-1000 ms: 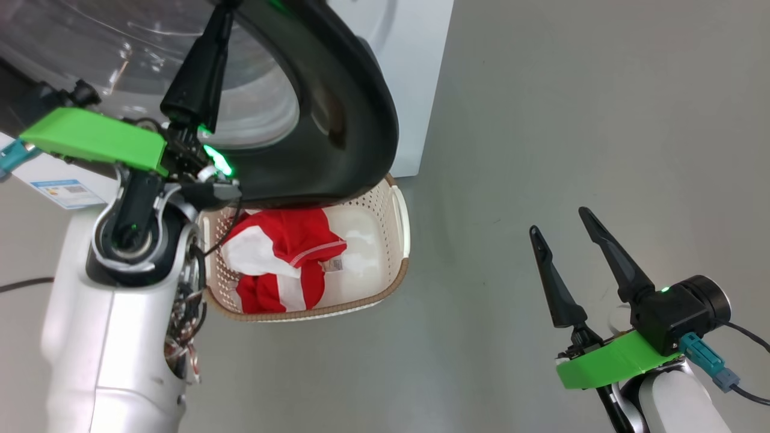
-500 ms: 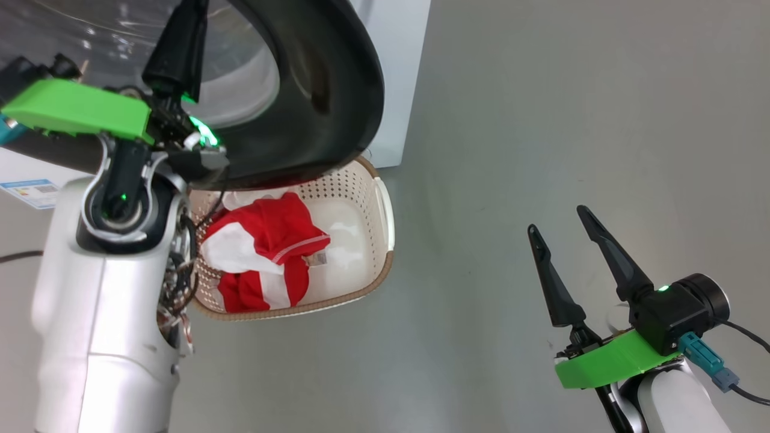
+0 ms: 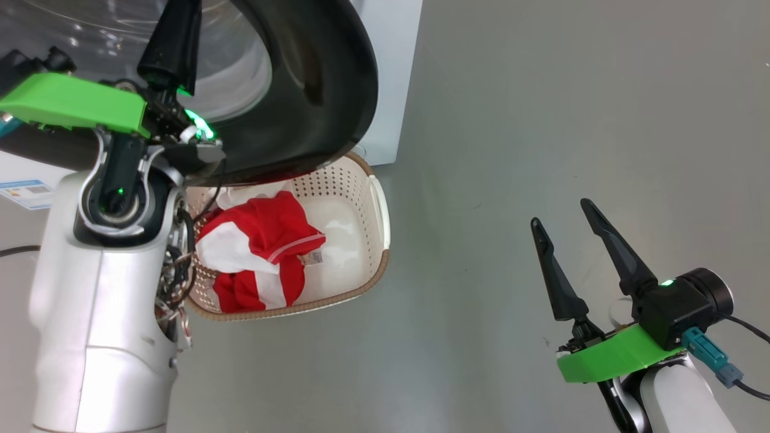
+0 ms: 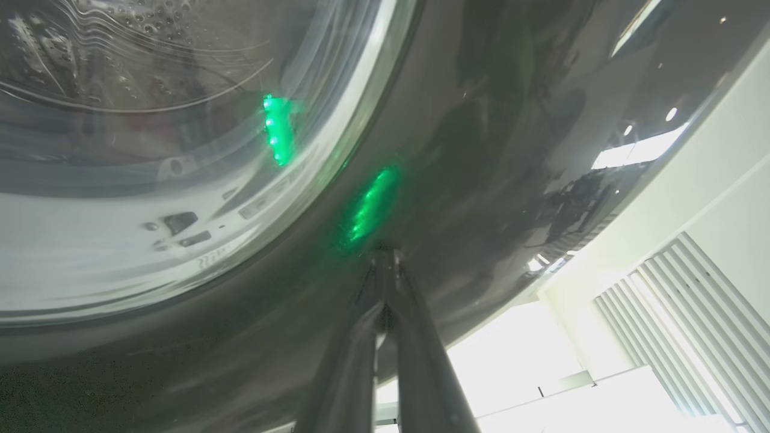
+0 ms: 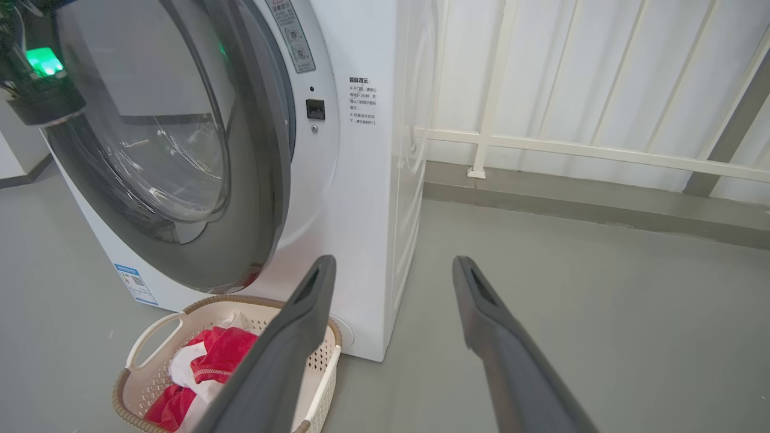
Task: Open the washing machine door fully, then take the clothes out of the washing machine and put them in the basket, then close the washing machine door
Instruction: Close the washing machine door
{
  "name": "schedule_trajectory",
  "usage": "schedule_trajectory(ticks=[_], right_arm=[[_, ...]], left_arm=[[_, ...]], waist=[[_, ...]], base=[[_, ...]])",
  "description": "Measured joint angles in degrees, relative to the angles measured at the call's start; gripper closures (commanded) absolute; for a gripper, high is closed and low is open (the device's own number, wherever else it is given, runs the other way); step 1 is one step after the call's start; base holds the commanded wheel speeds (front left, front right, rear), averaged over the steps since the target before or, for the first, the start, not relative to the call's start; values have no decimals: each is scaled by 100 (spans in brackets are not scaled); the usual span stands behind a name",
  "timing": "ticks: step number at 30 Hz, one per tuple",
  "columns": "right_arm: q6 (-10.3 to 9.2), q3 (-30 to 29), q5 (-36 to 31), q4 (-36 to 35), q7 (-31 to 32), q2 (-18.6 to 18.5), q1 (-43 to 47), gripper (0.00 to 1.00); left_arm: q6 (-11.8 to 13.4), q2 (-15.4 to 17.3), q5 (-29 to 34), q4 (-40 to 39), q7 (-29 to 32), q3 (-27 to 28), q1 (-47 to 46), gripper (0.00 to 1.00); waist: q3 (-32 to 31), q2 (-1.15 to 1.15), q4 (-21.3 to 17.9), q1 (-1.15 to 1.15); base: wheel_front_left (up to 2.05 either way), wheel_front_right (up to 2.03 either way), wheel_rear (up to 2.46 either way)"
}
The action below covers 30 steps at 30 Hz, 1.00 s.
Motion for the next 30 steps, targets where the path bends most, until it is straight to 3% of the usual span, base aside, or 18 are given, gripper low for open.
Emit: schedule_trajectory(ticks=[2, 3, 4, 5, 10, 14, 25, 30], right_arm=[[0, -19, 0, 3, 0, 0, 0, 0], [0, -27, 0, 7, 0, 0, 0, 0], [0, -36, 0, 11, 0, 0, 0, 0], [0, -41, 0, 20, 0, 0, 1, 0], [0, -82, 0, 65, 0, 0, 1, 0], [0, -104, 0, 79, 0, 0, 2, 0], [0, -197, 1, 109, 0, 0, 17, 0], [0, -270, 27, 141, 0, 2, 74, 0]], left_arm=[[0, 1, 58, -1, -92, 22, 8, 100], [0, 7, 102, -15, -144, 27, 26, 70], [0, 12, 116, -40, -152, 30, 57, 6], [0, 13, 115, -90, -152, 32, 118, 0], [48, 79, 220, -470, -170, 3, 661, 0], [57, 283, 651, -926, -414, -68, 1200, 0], [18, 925, 3120, -1801, -1841, -665, 2590, 0], [186, 1101, 4086, -2059, -2232, -849, 3054, 0]], waist=[[-35, 0, 48, 0], [-47, 0, 68, 0], [-59, 0, 93, 0], [-75, 0, 117, 0], [-185, 0, 247, 0], [-315, 0, 348, 0], [-695, 0, 617, 0], [-926, 0, 680, 0]], base=[[0, 0, 0], [0, 0, 0], [0, 0, 0], [0, 0, 0], [0, 0, 0], [0, 0, 0], [0, 0, 0], [0, 0, 0]])
